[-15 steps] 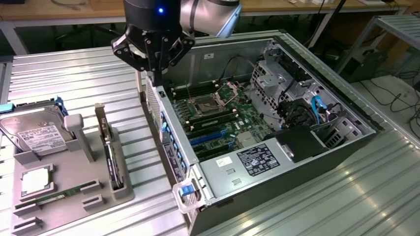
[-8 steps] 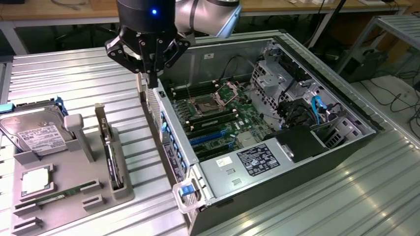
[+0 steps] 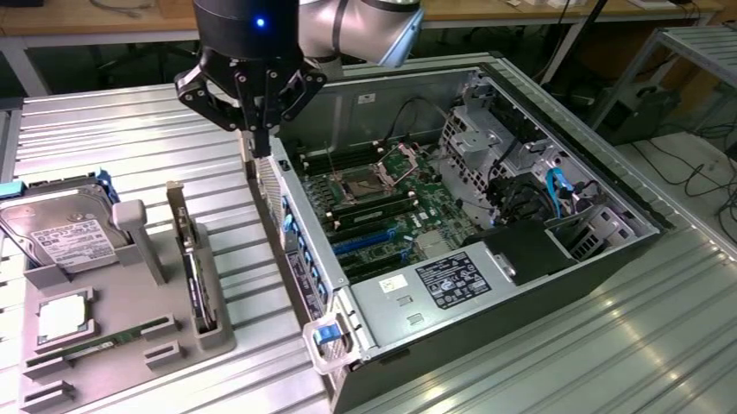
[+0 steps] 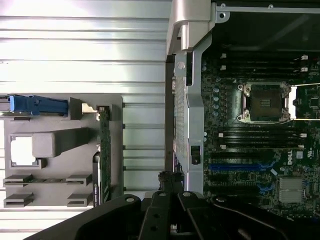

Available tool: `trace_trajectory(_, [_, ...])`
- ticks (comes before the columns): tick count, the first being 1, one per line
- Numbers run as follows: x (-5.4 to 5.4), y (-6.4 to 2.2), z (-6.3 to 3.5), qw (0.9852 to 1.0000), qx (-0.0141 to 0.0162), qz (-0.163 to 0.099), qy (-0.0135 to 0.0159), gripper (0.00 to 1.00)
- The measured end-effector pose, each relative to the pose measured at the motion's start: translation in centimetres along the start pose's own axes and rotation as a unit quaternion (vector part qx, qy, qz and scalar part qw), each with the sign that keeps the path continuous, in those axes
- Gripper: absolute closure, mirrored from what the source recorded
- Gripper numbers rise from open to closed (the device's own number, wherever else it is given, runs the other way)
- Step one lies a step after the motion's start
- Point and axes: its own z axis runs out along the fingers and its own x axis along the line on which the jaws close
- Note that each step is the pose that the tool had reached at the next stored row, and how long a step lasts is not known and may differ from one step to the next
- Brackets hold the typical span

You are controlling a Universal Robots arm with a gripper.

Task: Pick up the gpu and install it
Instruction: 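Reach for the gpu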

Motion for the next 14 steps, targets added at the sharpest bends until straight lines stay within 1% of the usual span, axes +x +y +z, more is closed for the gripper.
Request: trace_trajectory(14, [1.3,-0.32,-0.03,1.0,0.0,-0.001,0.0,0.89])
